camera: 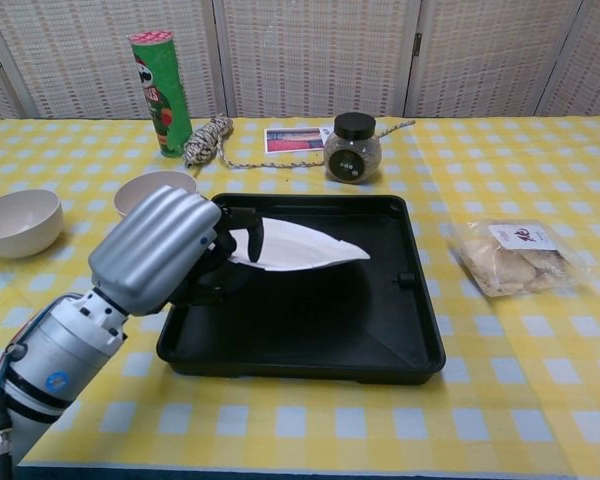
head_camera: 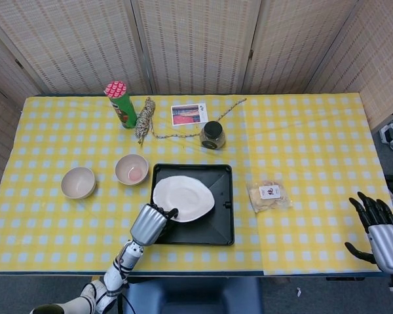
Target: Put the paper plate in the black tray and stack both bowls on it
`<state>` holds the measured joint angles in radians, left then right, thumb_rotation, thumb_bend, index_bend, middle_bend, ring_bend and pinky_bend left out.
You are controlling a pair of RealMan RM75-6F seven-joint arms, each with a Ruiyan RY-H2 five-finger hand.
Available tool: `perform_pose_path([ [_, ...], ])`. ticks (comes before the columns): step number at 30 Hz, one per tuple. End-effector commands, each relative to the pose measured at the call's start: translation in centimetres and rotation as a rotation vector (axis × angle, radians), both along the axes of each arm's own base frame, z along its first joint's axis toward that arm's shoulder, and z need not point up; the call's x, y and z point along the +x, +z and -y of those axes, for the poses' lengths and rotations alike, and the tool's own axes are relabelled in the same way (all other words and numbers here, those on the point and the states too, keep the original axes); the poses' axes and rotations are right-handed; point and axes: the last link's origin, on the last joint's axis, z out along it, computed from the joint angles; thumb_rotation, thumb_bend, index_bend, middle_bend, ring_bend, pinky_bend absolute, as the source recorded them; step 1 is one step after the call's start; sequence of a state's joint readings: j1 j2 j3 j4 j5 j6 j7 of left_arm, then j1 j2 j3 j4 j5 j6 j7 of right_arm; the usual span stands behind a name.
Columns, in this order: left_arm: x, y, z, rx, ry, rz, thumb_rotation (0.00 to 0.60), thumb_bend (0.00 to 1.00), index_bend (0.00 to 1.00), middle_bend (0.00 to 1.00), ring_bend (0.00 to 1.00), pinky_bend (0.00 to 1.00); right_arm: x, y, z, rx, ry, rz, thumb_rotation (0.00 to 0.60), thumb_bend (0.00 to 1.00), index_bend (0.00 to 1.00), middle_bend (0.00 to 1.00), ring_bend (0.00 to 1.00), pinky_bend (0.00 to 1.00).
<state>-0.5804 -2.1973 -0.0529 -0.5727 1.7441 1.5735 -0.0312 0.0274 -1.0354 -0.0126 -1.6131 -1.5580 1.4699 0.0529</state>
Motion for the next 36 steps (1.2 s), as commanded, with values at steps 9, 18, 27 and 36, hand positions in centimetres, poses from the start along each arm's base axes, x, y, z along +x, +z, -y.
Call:
perform_pose_path([
  [9, 0.8, -2.0, -0.8, -0.051, 0.053, -0.050, 0.600, 0.58, 0.60, 1.00, 1.00, 1.00, -0.5, 0.6, 0.4, -0.025, -0.025, 0.010, 0.600, 0.23, 0.00, 0.00, 0.00, 0.00],
  [18, 0.7, -2.3, 0.4, -0.082, 0.058, -0.072, 0.600, 0.34, 0.44, 1.00, 1.00, 1.00, -0.3, 0.6, 0.1, -0.027, -0.015, 0.013, 0.600, 0.23, 0.00, 0.00, 0.00, 0.00],
  [27, 0.5, -0.6, 2.0, -0.088, 0.060, -0.094, 0.600, 0.20, 0.34, 1.00, 1.00, 1.00, -0.1, 0.6, -0.1, -0.029, 0.000, 0.012, 0.600, 0.23, 0.00, 0.00, 0.00, 0.00],
  [36, -2.0, 5.3, 3.3, -0.054, 0.183, -0.109, 0.600, 0.25, 0.38, 1.00, 1.00, 1.00, 0.1, 0.2, -0.2, -0.016, 0.010, 0.009, 0.600, 0.23, 0.00, 0.00, 0.00, 0.00],
])
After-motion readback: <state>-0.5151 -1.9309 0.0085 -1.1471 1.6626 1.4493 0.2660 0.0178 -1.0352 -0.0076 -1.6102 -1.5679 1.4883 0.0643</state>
